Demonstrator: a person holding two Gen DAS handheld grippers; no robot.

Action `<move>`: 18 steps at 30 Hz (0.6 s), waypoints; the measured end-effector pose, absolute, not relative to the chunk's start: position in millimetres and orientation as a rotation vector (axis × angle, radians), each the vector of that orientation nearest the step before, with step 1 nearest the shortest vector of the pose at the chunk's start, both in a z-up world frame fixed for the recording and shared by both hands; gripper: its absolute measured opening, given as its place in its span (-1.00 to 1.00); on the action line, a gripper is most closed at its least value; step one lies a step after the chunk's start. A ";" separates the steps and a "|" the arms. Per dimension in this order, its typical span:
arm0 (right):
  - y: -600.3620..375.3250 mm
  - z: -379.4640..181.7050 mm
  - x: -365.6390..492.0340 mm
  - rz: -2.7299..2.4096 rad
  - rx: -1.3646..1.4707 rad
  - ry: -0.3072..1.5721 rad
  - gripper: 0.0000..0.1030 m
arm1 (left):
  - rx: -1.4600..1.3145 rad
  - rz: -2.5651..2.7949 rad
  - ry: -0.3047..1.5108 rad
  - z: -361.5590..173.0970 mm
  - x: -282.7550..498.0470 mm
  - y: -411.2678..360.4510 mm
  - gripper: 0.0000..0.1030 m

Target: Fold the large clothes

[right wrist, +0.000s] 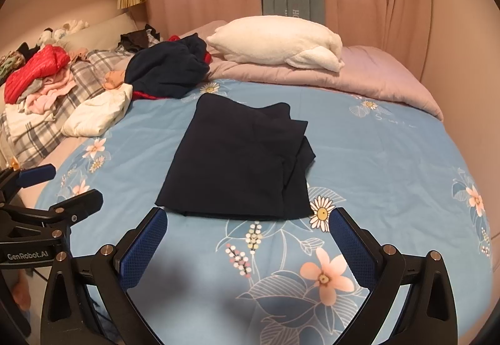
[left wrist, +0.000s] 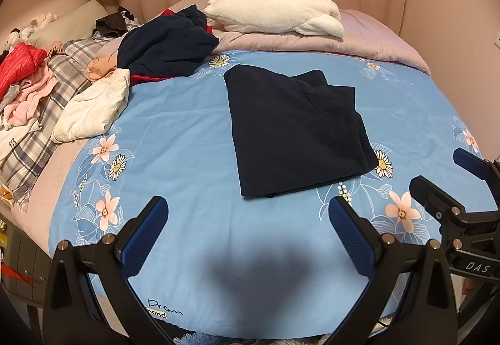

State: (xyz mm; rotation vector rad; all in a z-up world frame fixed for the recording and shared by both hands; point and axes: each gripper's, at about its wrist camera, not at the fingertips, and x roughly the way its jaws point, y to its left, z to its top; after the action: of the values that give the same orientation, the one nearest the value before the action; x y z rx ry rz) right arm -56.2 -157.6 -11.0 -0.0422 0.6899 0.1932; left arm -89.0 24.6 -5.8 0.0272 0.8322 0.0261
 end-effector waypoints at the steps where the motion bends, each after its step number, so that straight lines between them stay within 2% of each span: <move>1: -157.7 -11.0 -56.0 0.193 -0.042 0.691 0.99 | 0.027 0.026 0.832 -6.4 -89.4 24.3 0.99; 18: -160.2 -13.1 -53.7 0.196 -0.045 0.696 0.99 | 0.033 0.022 0.836 -8.2 -87.1 24.9 0.99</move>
State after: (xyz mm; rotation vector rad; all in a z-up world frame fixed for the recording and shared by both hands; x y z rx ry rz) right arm -53.7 -160.2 -13.1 -0.0446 0.6962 0.1964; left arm -87.1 24.9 -8.2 0.0327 0.8357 0.0220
